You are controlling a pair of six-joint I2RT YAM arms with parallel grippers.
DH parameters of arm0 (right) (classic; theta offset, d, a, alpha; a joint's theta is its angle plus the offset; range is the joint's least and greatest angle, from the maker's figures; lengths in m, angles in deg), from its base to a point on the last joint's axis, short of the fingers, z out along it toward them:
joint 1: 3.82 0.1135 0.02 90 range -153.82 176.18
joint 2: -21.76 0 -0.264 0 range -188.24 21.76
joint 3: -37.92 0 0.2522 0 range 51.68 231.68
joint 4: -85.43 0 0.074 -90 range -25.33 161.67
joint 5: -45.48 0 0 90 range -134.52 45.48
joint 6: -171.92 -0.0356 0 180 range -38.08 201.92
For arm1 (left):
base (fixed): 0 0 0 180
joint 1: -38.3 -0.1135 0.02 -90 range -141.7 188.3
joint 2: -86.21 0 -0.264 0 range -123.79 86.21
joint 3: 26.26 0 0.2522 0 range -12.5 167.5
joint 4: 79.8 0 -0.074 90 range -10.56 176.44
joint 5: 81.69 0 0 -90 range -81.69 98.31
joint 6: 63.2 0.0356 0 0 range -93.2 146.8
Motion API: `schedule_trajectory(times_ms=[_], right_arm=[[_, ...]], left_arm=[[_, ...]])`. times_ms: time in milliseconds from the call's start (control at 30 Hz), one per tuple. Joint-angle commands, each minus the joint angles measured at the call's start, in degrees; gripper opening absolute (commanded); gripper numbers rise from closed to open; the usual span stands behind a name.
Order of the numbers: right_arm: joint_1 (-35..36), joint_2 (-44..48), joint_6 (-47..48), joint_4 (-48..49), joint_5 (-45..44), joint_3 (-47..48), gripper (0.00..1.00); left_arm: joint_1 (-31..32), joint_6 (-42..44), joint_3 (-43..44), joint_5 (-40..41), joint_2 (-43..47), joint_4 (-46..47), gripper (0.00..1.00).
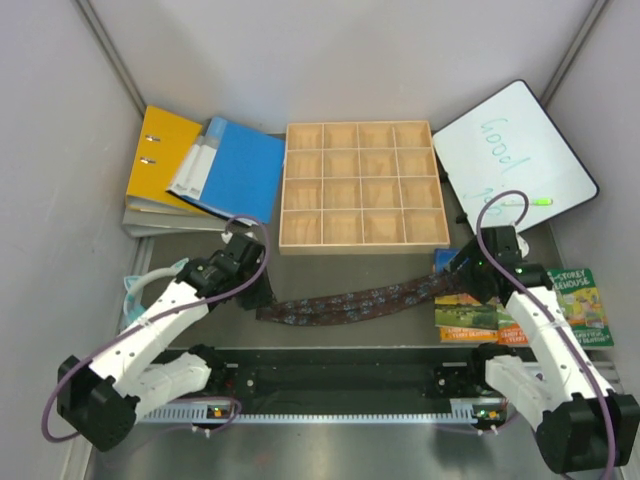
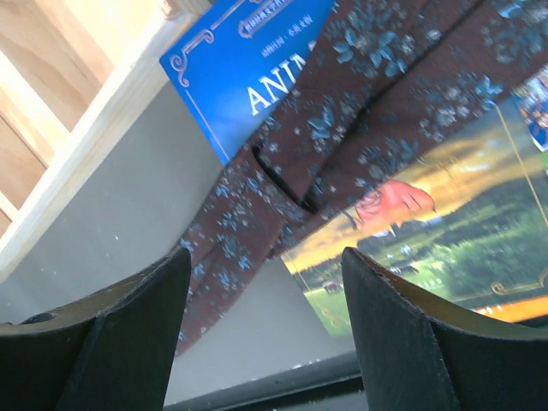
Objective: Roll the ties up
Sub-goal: Flatten out the tie at the center of the board.
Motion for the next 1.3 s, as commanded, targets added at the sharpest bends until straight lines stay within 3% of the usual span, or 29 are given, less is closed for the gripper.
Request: schedule_trajectory(times_ms=[0, 200, 433, 633, 1033, 1267], right_arm=[[-0.5, -1.2, 1.2, 7.5, -0.8, -0.1, 0.68], [-2.3, -3.3, 2.4, 9.3, -0.6, -0.3, 0.66], [-5.7, -3.1, 4.5, 11.7, 1.3, -4.3, 0.65], [-7.2, -3.4, 5.2, 14.4, 2.7, -6.3, 0.64], [-9.2, -5.3, 5.2, 14.5, 1.3, -3.3, 0.59], [-18.6, -5.6, 7.7, 16.5, 4.6, -5.3, 0.56]], left_arm=[[6.0, -6.4, -1.9, 1.7, -2.0, 5.6, 0.31], [12.2, -8.0, -2.0, 5.8, -8.5, 7.4, 0.4], [12.5, -8.2, -1.0, 10.8, -10.0, 4.3, 0.43], [12.5, -9.5, -4.3, 11.3, -8.2, 4.8, 0.54], [12.6, -7.5, -2.2, 14.6, -5.5, 1.4, 0.54], [12.3, -13.6, -1.1, 21.9, -3.4, -2.8, 0.47]])
